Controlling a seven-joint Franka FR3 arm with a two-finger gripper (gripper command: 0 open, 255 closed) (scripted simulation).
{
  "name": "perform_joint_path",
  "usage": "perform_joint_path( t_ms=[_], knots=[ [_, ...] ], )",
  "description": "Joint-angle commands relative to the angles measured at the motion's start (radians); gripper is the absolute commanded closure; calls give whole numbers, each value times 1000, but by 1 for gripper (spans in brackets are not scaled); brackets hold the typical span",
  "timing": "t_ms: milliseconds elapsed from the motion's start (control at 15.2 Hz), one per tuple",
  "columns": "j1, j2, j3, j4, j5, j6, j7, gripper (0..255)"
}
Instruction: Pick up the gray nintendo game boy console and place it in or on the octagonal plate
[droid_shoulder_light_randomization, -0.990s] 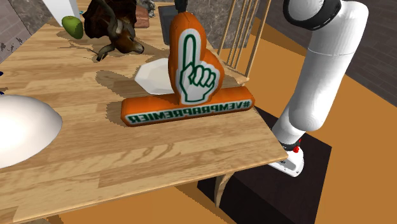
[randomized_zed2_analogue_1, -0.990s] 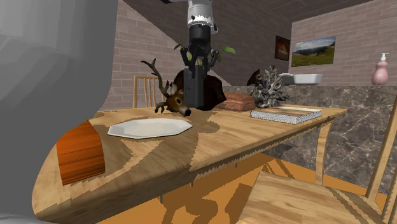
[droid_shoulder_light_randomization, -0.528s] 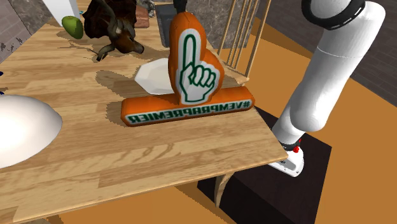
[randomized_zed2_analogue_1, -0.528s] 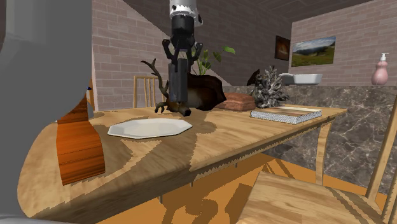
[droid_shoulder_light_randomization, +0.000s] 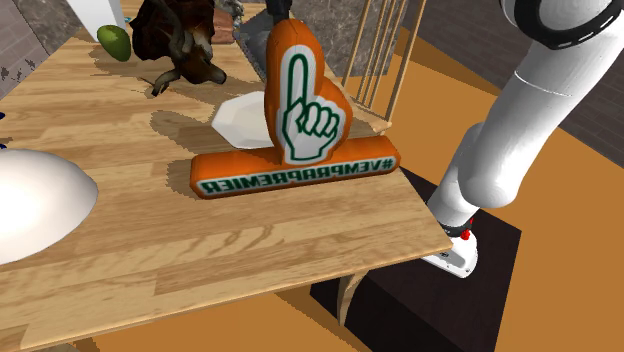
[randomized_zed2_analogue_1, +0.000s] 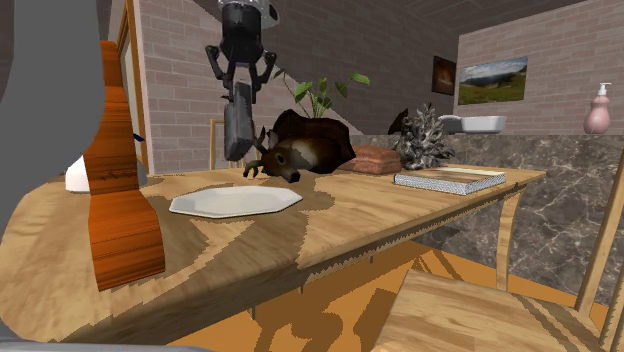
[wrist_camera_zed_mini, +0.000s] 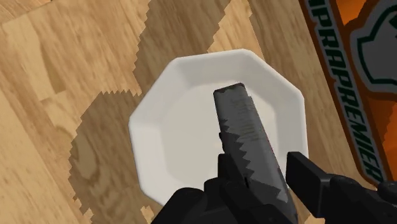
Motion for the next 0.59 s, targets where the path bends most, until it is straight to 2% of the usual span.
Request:
perform_joint_path(
  t_ms=[0, 528],
  knots=[
    [4, -18, 4, -40, 2, 22, 9, 255],
    [3, -64, 2, -207, 6, 144, 4, 255]
  ],
)
